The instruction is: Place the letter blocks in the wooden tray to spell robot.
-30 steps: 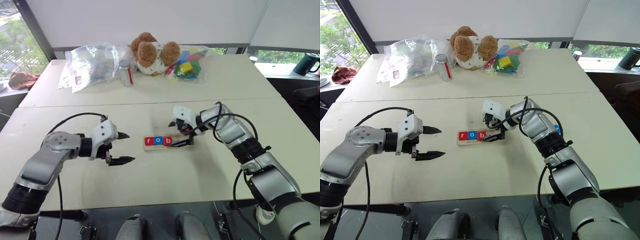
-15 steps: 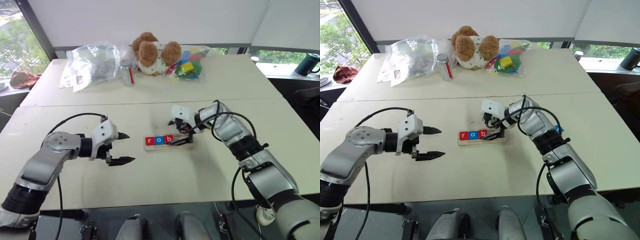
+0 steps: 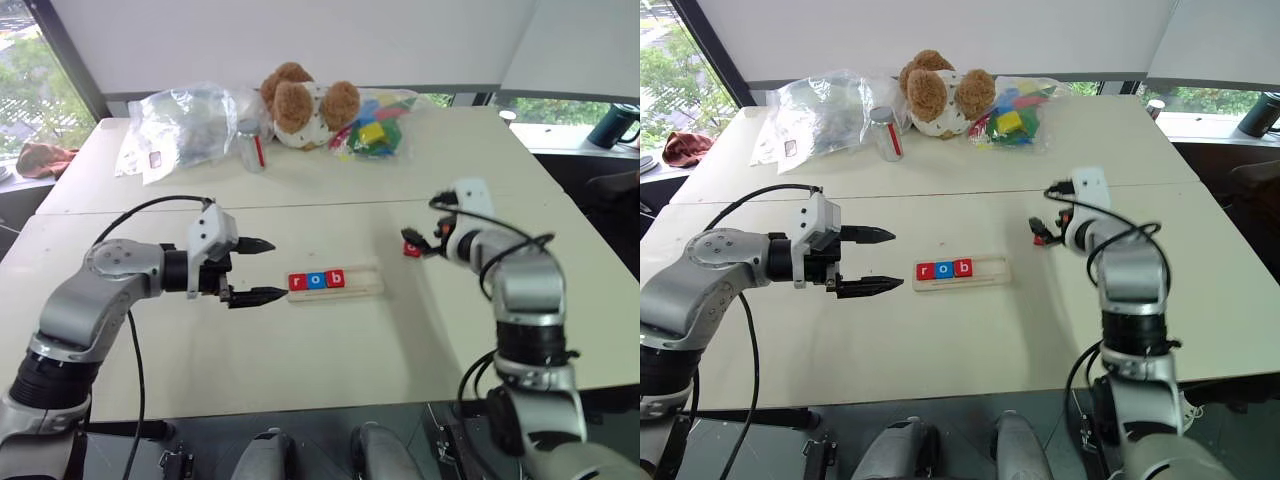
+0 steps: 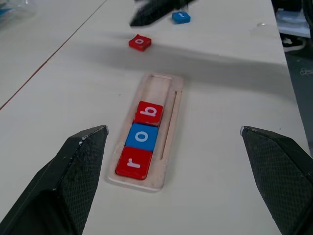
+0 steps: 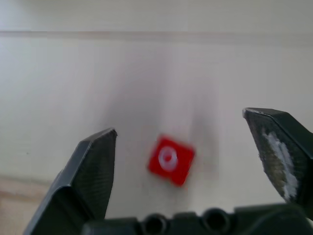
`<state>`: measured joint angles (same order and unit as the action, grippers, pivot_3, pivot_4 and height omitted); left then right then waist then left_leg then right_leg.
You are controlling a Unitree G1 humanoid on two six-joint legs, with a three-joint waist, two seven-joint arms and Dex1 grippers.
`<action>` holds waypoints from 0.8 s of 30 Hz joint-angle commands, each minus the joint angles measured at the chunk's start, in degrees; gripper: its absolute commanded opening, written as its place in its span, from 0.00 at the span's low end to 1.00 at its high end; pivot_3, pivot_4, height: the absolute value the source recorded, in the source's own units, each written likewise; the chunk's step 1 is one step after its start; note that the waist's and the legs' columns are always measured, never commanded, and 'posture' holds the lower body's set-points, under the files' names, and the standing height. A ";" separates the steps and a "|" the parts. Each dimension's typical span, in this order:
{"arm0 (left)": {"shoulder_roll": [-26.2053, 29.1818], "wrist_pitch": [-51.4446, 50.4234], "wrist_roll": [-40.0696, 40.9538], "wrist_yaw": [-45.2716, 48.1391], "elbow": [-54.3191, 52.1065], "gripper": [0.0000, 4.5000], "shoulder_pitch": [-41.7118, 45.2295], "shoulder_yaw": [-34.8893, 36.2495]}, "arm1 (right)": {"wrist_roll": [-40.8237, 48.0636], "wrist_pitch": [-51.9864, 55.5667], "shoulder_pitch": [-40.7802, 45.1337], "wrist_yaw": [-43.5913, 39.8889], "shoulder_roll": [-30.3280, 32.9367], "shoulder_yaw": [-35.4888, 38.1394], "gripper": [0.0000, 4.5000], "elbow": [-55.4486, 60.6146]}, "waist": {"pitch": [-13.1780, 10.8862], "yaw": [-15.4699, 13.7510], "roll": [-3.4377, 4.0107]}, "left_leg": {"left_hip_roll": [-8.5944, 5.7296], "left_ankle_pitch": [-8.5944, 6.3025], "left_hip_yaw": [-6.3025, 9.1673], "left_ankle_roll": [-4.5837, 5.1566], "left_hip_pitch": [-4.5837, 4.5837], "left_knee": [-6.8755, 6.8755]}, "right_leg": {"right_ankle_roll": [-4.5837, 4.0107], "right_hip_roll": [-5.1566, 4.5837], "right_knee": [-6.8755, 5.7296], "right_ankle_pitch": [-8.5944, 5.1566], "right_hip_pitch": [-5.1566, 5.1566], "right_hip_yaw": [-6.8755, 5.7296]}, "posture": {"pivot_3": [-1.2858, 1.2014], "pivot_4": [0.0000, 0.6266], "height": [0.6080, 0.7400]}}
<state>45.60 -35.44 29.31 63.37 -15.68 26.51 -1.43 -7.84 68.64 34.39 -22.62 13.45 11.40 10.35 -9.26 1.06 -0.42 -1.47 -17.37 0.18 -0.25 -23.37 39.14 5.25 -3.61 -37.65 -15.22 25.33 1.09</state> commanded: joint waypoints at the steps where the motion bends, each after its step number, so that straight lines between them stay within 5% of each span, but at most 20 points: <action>1: 0.03 2.58 -1.74 1.20 1.70 1.00 1.35 -1.41 | -0.38 1.44 -0.21 8.33 -5.55 2.70 0.99 5.58 | 0.00 0.03 0.00 | 0.00 0.01 0.00 -0.02 0.01 0.01 | 0.00 0.02 -0.19 0.00 0.02 0.00 | 0.52 0.24 1.00; 15: -1.36 3.15 -2.63 -0.49 1.04 1.00 0.02 -1.37 | 4.23 -6.85 1.65 18.54 -10.45 3.56 0.99 -8.36 | 0.00 0.19 -0.01 | -0.01 0.05 0.03 -0.03 0.08 0.02 | 0.00 0.09 -0.35 0.00 -0.03 -0.05 | 0.52 0.24 1.00; 18: -1.13 3.50 -2.89 -0.83 0.88 1.00 -0.97 -1.29 | 4.91 -9.09 2.62 19.87 -10.76 2.56 0.79 -11.30 | 0.01 0.36 -0.01 | 0.00 0.05 0.02 -0.02 0.12 0.02 | 0.00 0.09 -0.35 0.00 -0.06 -0.04 | 0.52 0.24 1.00; 23: -1.17 3.75 -2.95 -1.17 1.00 1.00 -1.41 -1.20 | 5.50 -10.08 2.17 21.15 -10.88 1.57 0.25 -12.09 | 0.01 1.01 -0.02 | 0.02 0.05 0.04 -0.03 0.12 0.01 | 0.00 0.11 -0.37 0.00 -0.06 -0.04 | 0.52 0.24 1.00; 24: -1.24 3.79 -2.96 -1.22 1.09 1.00 -1.40 -1.27 | 5.52 -9.92 1.85 21.33 -10.60 1.43 0.25 -11.63 | 0.01 1.14 -0.01 | 0.02 0.05 0.05 -0.03 0.12 0.01 | 0.00 0.11 -0.38 0.00 -0.06 -0.04 | 0.52 0.24 1.00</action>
<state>44.24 -32.73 26.32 62.24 -13.43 24.99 -3.77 -3.10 58.76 36.37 -1.63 3.21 13.64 -1.64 -9.25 2.20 -0.43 -1.45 -17.32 0.23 -0.29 -23.25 39.15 5.25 -3.50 -38.03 -15.22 25.26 1.05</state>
